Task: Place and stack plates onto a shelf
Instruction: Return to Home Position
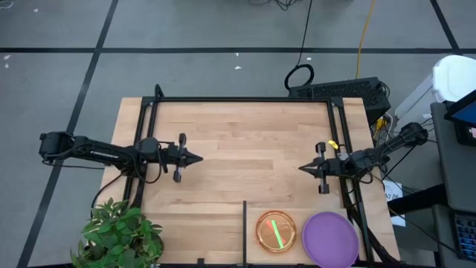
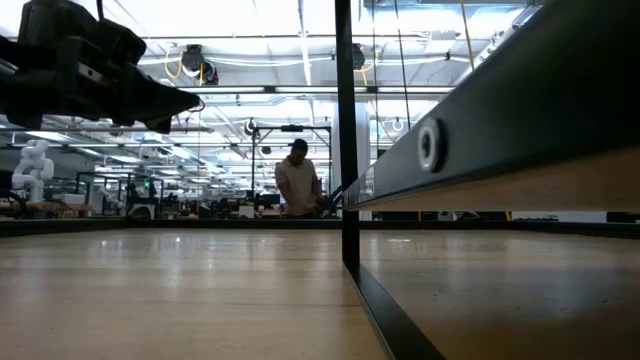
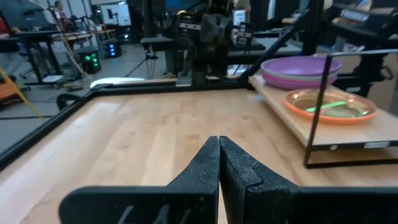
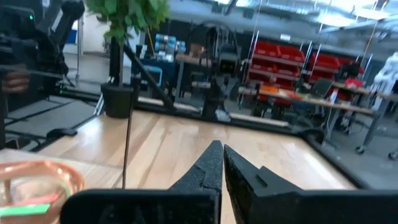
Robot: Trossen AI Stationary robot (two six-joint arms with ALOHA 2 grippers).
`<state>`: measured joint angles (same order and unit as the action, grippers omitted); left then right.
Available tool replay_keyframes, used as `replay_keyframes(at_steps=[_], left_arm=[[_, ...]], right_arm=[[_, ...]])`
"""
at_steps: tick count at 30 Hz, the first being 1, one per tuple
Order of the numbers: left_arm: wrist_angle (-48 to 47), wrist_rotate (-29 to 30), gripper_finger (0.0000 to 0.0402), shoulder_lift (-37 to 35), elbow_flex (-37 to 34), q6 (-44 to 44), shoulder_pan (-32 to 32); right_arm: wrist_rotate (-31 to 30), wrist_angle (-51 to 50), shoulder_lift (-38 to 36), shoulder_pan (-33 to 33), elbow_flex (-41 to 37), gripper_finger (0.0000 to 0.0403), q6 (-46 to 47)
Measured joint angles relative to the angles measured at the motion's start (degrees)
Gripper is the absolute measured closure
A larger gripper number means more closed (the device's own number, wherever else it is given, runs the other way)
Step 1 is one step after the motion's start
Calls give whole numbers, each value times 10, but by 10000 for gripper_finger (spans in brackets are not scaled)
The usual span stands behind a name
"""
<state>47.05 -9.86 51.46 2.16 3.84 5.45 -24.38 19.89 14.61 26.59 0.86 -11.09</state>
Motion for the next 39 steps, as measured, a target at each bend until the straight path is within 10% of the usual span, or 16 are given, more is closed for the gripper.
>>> replay_keyframes(at_steps=[18, 39], left_arm=[[-22, -7, 401, -51, -16, -10, 0], [-23, -1, 401, -51, -16, -11, 0]], right_arm=[[-22, -13, -35, 0, 0, 403, -53], [176, -102, -142, -141, 0, 403, -47]])
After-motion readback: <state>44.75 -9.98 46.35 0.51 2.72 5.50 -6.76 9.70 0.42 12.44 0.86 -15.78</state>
